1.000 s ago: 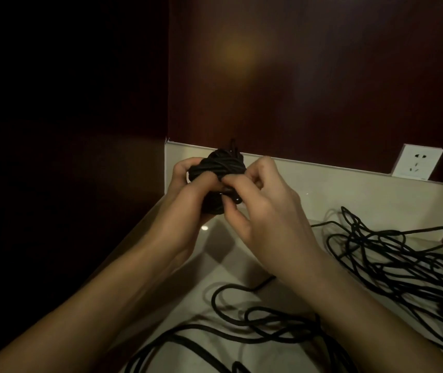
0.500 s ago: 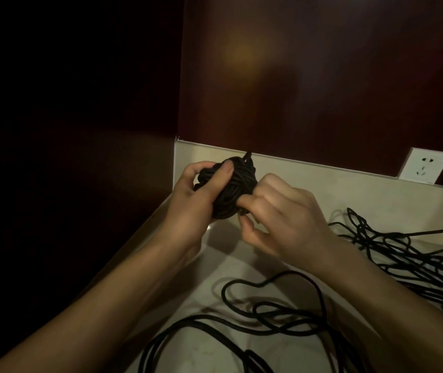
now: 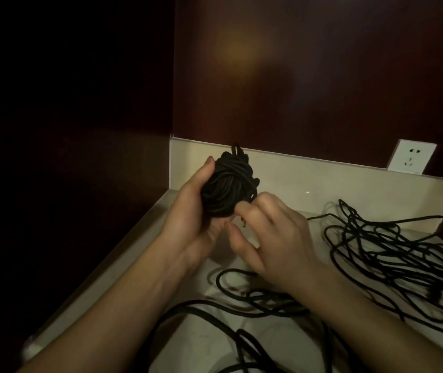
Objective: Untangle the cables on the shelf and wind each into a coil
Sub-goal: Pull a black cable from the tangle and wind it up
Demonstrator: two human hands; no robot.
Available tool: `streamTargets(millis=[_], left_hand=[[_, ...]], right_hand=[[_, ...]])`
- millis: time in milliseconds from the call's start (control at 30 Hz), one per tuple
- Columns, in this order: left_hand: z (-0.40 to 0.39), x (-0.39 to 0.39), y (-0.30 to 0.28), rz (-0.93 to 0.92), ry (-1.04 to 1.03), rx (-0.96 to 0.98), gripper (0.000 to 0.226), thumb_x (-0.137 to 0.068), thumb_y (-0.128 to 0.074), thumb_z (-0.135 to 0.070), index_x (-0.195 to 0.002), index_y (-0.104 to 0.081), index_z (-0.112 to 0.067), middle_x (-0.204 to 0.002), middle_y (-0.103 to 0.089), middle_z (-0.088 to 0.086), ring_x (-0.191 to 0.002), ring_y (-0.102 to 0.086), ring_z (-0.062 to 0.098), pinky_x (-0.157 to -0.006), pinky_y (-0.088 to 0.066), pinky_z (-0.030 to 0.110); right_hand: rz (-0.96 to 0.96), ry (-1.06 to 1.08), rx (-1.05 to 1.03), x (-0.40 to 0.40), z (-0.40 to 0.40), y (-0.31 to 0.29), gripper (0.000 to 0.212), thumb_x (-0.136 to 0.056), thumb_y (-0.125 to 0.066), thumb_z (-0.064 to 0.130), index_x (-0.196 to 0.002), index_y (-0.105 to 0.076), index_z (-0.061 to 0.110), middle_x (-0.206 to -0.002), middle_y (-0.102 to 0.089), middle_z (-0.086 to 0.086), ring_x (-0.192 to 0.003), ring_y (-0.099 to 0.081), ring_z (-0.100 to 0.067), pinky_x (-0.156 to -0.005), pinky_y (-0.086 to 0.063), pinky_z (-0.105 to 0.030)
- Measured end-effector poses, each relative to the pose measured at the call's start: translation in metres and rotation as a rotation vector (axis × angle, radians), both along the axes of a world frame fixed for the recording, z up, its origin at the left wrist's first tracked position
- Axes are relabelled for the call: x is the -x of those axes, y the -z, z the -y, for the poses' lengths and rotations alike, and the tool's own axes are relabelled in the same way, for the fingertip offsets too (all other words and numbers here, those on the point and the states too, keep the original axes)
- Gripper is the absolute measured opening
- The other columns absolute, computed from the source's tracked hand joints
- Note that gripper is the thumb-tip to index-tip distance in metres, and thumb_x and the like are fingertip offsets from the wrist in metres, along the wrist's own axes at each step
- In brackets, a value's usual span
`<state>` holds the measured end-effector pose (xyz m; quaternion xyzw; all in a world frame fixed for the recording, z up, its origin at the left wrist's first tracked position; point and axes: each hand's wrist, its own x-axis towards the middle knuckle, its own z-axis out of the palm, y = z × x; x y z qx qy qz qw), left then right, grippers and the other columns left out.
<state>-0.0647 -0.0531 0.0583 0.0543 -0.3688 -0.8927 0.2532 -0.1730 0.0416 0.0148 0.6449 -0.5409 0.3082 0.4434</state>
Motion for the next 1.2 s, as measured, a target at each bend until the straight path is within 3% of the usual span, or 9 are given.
streamTargets(millis=[167,267,500,600,700,900,1033,1133,1200], left_hand=[[-0.007,-0.005,0.004,-0.109,-0.045,0.078,0.035,-0.094,-0.055,-0.039,-0.107,-0.071,-0.011,-0.093,-0.074,0.008,-0.081,-0.072,0.013,-0.067,-0.060,0.026],[-0.005,-0.007,0.003,-0.165,-0.125,0.072,0.041,-0.084,-0.061,-0.038,-0.114,-0.068,-0.011,-0.097,-0.073,0.007,-0.086,-0.071,0.013,-0.080,-0.058,0.025],[0.003,-0.012,0.006,-0.162,-0.143,-0.025,0.046,-0.081,-0.064,-0.040,-0.114,-0.067,-0.008,-0.090,-0.073,0.006,-0.075,-0.072,0.012,-0.070,-0.059,0.022],[0.003,-0.013,0.010,-0.139,-0.055,0.037,0.053,-0.085,-0.059,-0.049,-0.119,-0.064,-0.009,-0.093,-0.070,0.007,-0.080,-0.068,0.014,-0.074,-0.059,0.026],[-0.003,-0.015,0.019,-0.082,0.000,0.157,0.055,-0.095,-0.050,-0.051,-0.130,-0.061,-0.010,-0.107,-0.068,0.008,-0.099,-0.065,0.017,-0.087,-0.056,0.030],[-0.003,-0.021,0.035,-0.006,-0.255,0.419,0.051,-0.090,-0.061,-0.026,-0.138,-0.050,-0.014,-0.112,-0.074,0.003,-0.097,-0.072,0.015,-0.073,-0.056,0.024],[-0.003,-0.027,0.031,0.069,-0.326,0.693,0.045,-0.091,-0.065,-0.033,-0.133,-0.053,-0.022,-0.117,-0.071,-0.003,-0.108,-0.069,0.013,-0.083,-0.055,0.026],[-0.009,-0.035,0.022,0.115,-0.374,0.883,0.042,-0.098,-0.059,-0.034,-0.137,-0.054,-0.020,-0.117,-0.070,-0.005,-0.111,-0.066,0.011,-0.092,-0.055,0.029],[-0.017,-0.046,0.017,0.114,-0.403,0.983,0.036,-0.101,-0.051,-0.029,-0.136,-0.056,-0.022,-0.116,-0.070,-0.007,-0.106,-0.065,0.001,-0.085,-0.052,0.017]], right_hand=[[0.317,0.005,0.121,-0.035,0.006,-0.003,0.015,-0.099,-0.045,0.024,-0.111,-0.043,0.016,-0.075,-0.064,-0.005,-0.053,-0.059,-0.015,-0.044,-0.049,-0.030],[0.281,0.037,0.184,-0.044,0.009,-0.004,0.024,-0.095,-0.046,0.019,-0.117,-0.039,0.012,-0.070,-0.069,-0.005,-0.050,-0.063,-0.016,-0.043,-0.049,-0.029],[0.077,0.090,0.145,-0.041,0.005,0.009,0.011,-0.099,-0.047,0.018,-0.107,-0.044,0.011,-0.073,-0.069,-0.008,-0.053,-0.062,-0.020,-0.043,-0.047,-0.032],[0.346,0.060,-0.013,-0.048,-0.001,0.003,0.023,-0.095,-0.048,0.029,-0.114,-0.037,0.021,-0.075,-0.071,-0.002,-0.059,-0.067,-0.017,-0.050,-0.055,-0.034],[0.791,-0.263,-0.162,-0.054,-0.011,0.000,0.030,-0.093,-0.054,0.039,-0.112,-0.033,0.030,-0.085,-0.070,0.000,-0.074,-0.069,-0.017,-0.066,-0.057,-0.046],[1.760,-0.514,-0.131,-0.056,-0.026,-0.022,0.074,-0.069,-0.077,0.045,-0.123,-0.036,0.016,-0.110,-0.065,-0.019,-0.080,-0.075,-0.028,-0.070,-0.062,-0.037],[1.852,-0.527,-0.311,-0.044,-0.028,-0.039,0.092,-0.065,-0.077,0.044,-0.142,-0.038,0.013,-0.108,-0.071,-0.013,-0.076,-0.073,-0.023,-0.061,-0.055,-0.028],[1.712,-0.509,-0.340,-0.042,-0.030,-0.041,0.056,-0.080,-0.076,0.036,-0.128,-0.058,0.013,-0.097,-0.073,-0.009,-0.069,-0.067,-0.019,-0.054,-0.049,-0.022],[1.631,-0.507,-0.246,-0.045,-0.036,-0.042,0.040,-0.085,-0.075,0.025,-0.121,-0.060,0.015,-0.092,-0.072,-0.008,-0.065,-0.066,-0.017,-0.055,-0.050,-0.024]])
